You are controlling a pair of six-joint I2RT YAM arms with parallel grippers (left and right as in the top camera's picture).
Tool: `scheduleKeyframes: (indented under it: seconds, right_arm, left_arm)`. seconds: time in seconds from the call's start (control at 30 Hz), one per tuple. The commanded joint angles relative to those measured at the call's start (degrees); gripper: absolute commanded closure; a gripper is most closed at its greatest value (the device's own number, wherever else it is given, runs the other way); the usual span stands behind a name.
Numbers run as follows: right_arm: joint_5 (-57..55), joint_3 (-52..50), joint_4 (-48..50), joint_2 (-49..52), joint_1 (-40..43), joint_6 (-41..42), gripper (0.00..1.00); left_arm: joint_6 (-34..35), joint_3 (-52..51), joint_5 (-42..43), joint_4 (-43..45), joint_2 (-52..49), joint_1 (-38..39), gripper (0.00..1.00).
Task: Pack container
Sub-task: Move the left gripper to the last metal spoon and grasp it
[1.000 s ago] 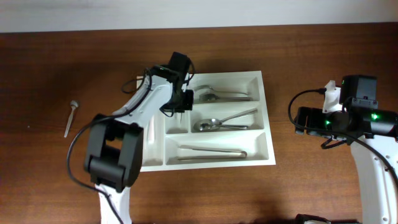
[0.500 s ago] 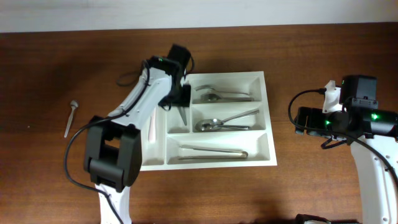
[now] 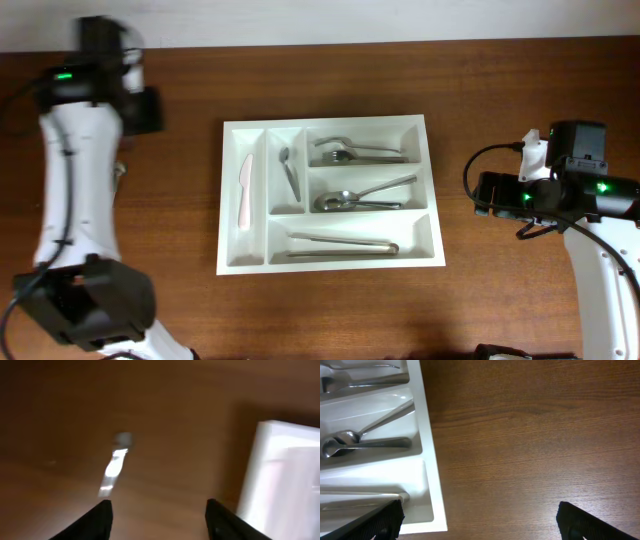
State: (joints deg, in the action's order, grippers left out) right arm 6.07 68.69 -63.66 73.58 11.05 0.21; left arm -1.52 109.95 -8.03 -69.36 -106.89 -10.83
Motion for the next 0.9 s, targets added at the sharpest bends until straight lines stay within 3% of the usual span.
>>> scheduleKeyframes:
  seconds: [0.0, 0.3, 0.53, 0.87]
  right_arm:
    - [-0.07, 1.16, -0.04, -0.24, -0.15, 0.09, 0.01]
    - [-0.09, 1.16, -0.04, -0.24, -0.15, 0.09, 0.01]
    - [-0.11, 1.16, -0.07, -0.24, -0.15, 0.07, 0.01]
    - [-0.74, 1.16, 0.07, -0.22, -0.15, 0.02, 0.01]
  left_arm:
    - [-13.81, -0.5, 0.33, -0.15, -1.79, -6.14, 0.35]
    - [-26.18, -0.52, 10.23, 0.31, -10.29, -13.88, 0.34]
    - [-30.14, -0.52, 10.25, 2.95, -18.71, -13.99, 0.34]
    - [-30.23, -0.52, 10.23, 4.2, -27.21, -13.94, 0.35]
